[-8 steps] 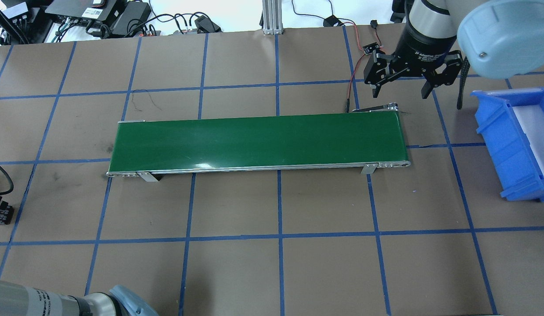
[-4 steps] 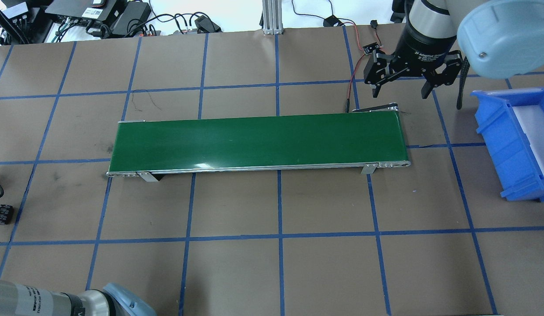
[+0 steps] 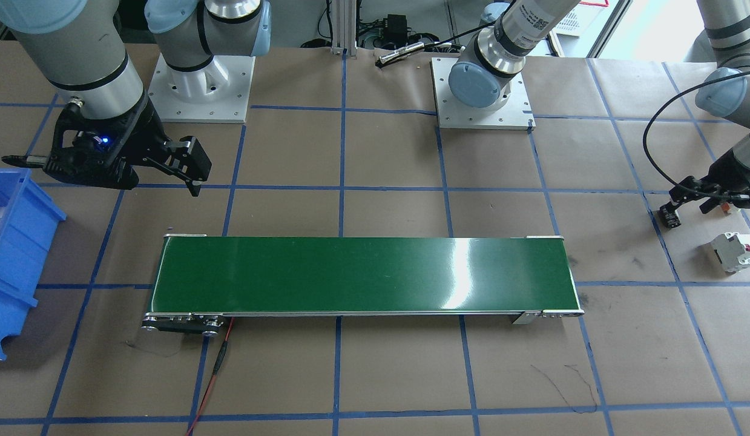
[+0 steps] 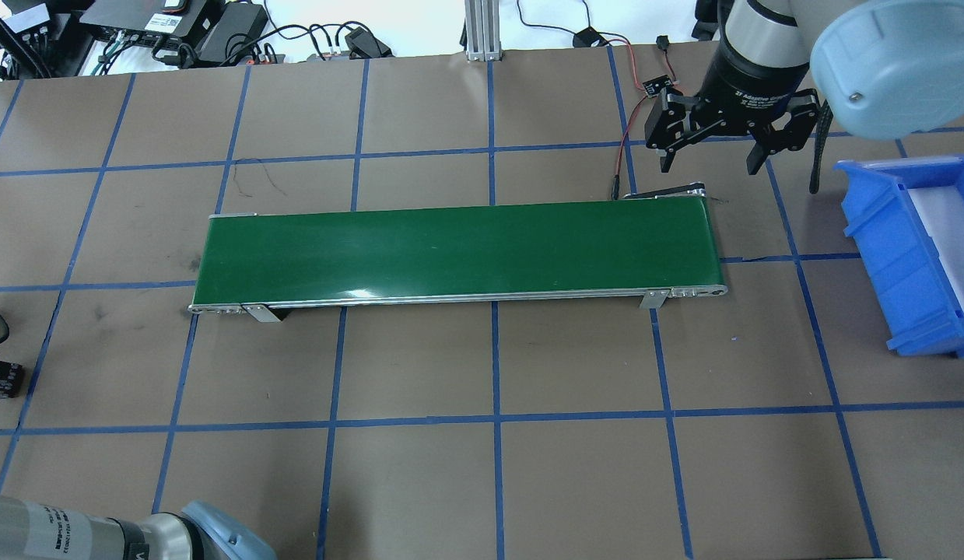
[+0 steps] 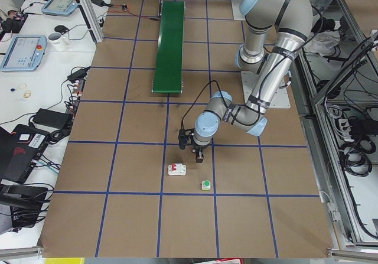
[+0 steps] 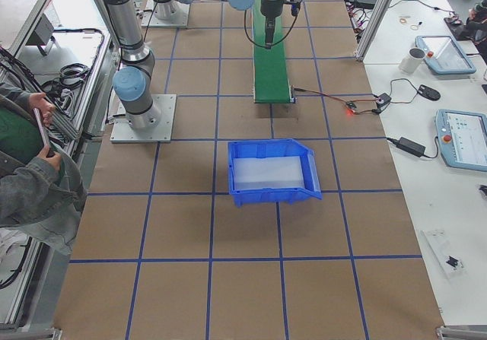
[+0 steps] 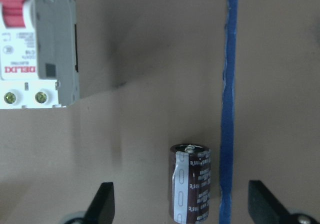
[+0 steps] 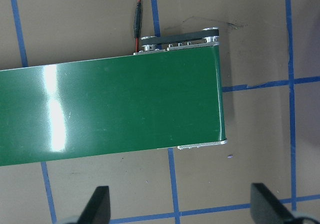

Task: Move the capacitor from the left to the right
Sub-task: 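Lower the left gripper over the brown capacitor and align with it, then close the left gripper on the brown capacitor and lift it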

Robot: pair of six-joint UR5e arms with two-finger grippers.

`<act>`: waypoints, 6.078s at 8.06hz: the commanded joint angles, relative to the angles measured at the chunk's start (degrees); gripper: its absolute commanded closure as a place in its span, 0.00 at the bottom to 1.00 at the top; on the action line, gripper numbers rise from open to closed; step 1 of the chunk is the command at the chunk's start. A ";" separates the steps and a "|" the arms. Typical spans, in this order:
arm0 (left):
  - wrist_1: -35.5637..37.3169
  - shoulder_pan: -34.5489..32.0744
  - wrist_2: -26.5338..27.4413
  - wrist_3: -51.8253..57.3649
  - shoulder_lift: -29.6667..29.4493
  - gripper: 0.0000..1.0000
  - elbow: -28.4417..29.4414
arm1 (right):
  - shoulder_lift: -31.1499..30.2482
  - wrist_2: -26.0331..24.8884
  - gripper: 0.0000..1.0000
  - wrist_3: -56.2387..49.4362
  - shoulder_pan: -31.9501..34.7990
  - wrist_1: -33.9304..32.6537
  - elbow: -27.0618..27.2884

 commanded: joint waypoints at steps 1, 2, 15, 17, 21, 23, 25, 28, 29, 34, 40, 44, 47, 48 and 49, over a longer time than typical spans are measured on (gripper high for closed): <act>0.60 0.01 -1.65 -0.01 -2.00 0.07 0.07 | 0.00 -0.05 0.00 -0.04 0.00 -0.04 0.00; 1.04 0.01 -2.54 -0.01 -2.36 0.07 -0.01 | 0.00 -0.05 0.00 -0.04 0.00 -0.04 0.00; 6.32 0.01 -2.02 -4.23 -1.65 0.21 -7.49 | 0.00 0.04 0.00 -0.04 0.00 -0.04 0.00; 6.23 0.01 -1.41 -3.62 -1.31 0.16 -7.31 | 0.00 -0.05 0.00 -0.04 0.00 0.04 0.00; 5.70 0.01 4.84 -3.53 1.33 0.13 -7.31 | 0.00 -0.05 0.00 -0.04 0.00 -0.04 0.00; 6.05 0.01 4.75 -2.74 0.46 0.20 -7.31 | 0.00 -0.05 0.00 -0.04 0.00 0.04 0.00; 6.23 0.01 4.66 -2.21 -0.07 0.15 -6.53 | 0.00 -0.05 0.00 0.04 0.00 -0.04 0.00; 6.14 0.01 5.02 -3.26 0.45 0.09 -2.83 | 0.00 -0.05 0.00 0.04 -0.09 0.04 0.00; 6.14 0.01 5.01 -3.70 0.37 0.11 -2.83 | 0.00 -0.05 0.00 0.04 -0.09 -0.04 0.00; 6.32 -0.77 1.24 -9.50 -0.34 0.12 -2.91 | 0.00 -0.05 0.00 0.04 -0.09 0.04 0.00; 6.32 -1.57 0.09 -9.77 -1.30 0.31 -2.83 | 0.00 -0.05 0.00 0.04 -0.09 -0.04 0.00; 6.84 -1.57 0.09 -9.77 -2.09 0.36 -2.83 | 0.00 -0.05 0.00 0.04 -0.09 -0.04 0.00; 7.20 -1.57 0.71 -9.51 -2.71 0.57 -2.83 | 0.00 -0.05 0.00 0.04 -0.09 -0.04 0.00; 7.20 -1.57 0.71 -9.42 -2.62 0.57 -2.83 | 0.00 -0.05 0.00 0.04 -0.09 -0.04 0.00; 7.20 -1.57 0.79 -9.16 -2.62 0.69 -2.83 | 0.00 -0.05 0.00 0.04 -0.09 -0.04 0.00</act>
